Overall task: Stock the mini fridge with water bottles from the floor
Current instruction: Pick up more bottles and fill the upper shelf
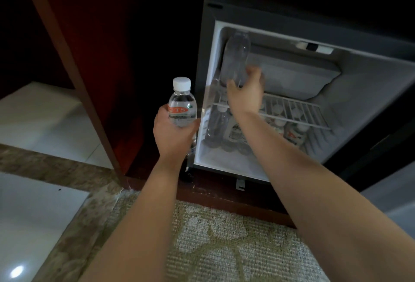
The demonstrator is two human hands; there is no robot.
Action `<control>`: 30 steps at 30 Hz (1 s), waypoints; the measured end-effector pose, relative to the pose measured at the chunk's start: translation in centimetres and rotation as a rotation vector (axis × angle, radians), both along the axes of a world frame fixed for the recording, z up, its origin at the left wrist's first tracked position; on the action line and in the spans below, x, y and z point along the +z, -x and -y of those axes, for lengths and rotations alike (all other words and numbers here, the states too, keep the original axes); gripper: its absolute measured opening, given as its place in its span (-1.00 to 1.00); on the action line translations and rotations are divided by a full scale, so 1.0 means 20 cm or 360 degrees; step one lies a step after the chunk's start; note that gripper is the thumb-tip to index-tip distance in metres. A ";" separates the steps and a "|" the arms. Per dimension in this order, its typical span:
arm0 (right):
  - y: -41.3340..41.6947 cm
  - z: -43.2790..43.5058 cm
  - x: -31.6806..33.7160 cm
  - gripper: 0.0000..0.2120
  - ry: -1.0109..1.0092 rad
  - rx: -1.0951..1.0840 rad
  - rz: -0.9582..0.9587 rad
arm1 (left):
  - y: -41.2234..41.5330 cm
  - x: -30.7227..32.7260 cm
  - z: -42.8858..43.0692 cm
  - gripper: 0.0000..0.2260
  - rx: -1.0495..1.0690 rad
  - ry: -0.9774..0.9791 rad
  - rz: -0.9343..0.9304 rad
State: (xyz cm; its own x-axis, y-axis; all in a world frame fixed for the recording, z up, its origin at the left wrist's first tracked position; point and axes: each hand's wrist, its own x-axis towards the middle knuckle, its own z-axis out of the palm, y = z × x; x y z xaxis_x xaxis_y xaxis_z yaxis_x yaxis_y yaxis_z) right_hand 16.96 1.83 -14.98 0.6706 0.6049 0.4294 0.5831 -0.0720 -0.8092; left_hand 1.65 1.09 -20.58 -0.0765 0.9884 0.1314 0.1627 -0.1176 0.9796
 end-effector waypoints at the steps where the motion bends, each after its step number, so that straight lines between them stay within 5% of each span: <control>1: 0.02 0.05 0.00 -0.66 -0.0025 0.0002 0.0091 | 0.02 0.03 0.01 -0.56 -0.0022 0.0009 0.0025; 5: 0.06 0.22 -0.03 -0.79 0.0335 0.0508 -0.0147 | 0.06 0.11 0.03 -0.51 -0.0167 0.0046 0.0071; 12: 0.12 0.44 -0.09 -0.26 0.1056 0.1230 -0.0243 | 0.01 0.20 0.12 -0.46 -0.0334 0.0053 -0.0077; 17: 0.11 0.52 -0.07 -0.24 0.0920 0.1186 -0.0348 | -0.06 0.29 0.17 -0.43 -0.0400 0.0009 -0.0234; 22: 0.02 0.58 -0.04 -0.49 0.0813 0.1103 -0.0467 | -0.17 0.33 0.23 -0.43 -0.0478 0.0023 -0.0305; 26: -0.09 0.59 -0.02 -0.78 0.0712 0.0989 -0.0648 | -0.21 0.34 0.22 -0.38 -0.0614 0.0218 -0.0069; 30: -0.20 0.50 0.05 -0.69 0.0684 0.0779 -0.0704 | -0.24 0.28 0.20 -0.53 -0.0351 0.0136 -0.0081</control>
State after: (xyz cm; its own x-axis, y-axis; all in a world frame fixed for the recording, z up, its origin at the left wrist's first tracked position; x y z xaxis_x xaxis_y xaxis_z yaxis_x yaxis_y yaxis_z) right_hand 21.03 -8.23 -14.00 0.3391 0.9281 -0.1536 0.2594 -0.2492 -0.9331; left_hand 6.46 -2.87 -14.90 0.1468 0.9882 0.0446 0.1915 -0.0727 0.9788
